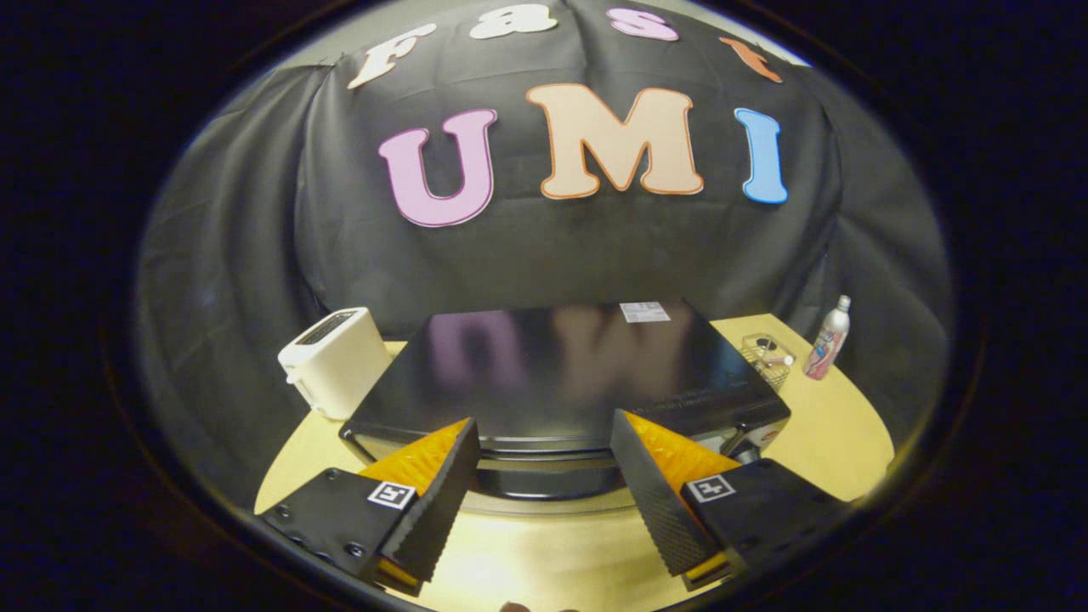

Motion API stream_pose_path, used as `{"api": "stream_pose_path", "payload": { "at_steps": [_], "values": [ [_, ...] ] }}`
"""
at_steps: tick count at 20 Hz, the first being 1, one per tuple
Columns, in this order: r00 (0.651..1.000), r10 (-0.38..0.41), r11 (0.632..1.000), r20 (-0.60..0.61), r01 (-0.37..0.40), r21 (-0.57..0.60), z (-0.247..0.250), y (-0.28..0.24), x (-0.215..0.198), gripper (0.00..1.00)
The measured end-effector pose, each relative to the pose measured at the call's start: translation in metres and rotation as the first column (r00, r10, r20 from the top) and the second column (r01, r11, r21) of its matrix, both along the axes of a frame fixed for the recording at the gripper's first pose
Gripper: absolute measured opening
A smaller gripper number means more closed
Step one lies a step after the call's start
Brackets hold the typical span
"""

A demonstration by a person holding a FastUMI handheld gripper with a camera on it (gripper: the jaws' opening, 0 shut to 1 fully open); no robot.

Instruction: Open the toaster oven, put the food inside, and close the toaster oven door.

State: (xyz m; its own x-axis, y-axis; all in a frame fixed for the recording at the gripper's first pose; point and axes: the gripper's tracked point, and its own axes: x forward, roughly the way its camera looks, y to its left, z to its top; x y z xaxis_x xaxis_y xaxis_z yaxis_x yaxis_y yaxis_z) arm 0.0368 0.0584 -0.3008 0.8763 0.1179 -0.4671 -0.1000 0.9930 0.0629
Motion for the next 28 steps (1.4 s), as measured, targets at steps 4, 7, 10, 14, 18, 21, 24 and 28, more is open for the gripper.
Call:
{"api": "stream_pose_path", "payload": {
  "at_steps": [4,7,10,14,18,21,24,28],
  "values": [
    [1.0,-0.009,1.0,0.014,0.009,0.005,0.0,0.001,-0.013,0.99],
    [1.0,-0.029,0.999,0.007,0.029,0.027,-0.001,-0.002,-0.023,0.99],
    [1.0,-0.022,1.0,0.002,0.022,0.011,-0.006,-0.004,-0.046,1.0],
    [0.999,-0.035,0.999,-0.029,0.036,0.006,-0.017,-0.008,-0.076,1.0],
    [0.997,-0.034,0.999,-0.063,0.034,-0.006,-0.03,-0.011,-0.101,1.0],
    [0.995,-0.035,0.999,-0.096,0.034,-0.011,-0.043,-0.015,-0.119,1.0],
    [0.991,-0.037,0.999,-0.125,0.035,-0.013,-0.056,-0.016,-0.135,1.0],
    [0.986,-0.036,0.999,-0.162,0.033,-0.021,-0.069,-0.018,-0.146,0.99]
  ]
}}
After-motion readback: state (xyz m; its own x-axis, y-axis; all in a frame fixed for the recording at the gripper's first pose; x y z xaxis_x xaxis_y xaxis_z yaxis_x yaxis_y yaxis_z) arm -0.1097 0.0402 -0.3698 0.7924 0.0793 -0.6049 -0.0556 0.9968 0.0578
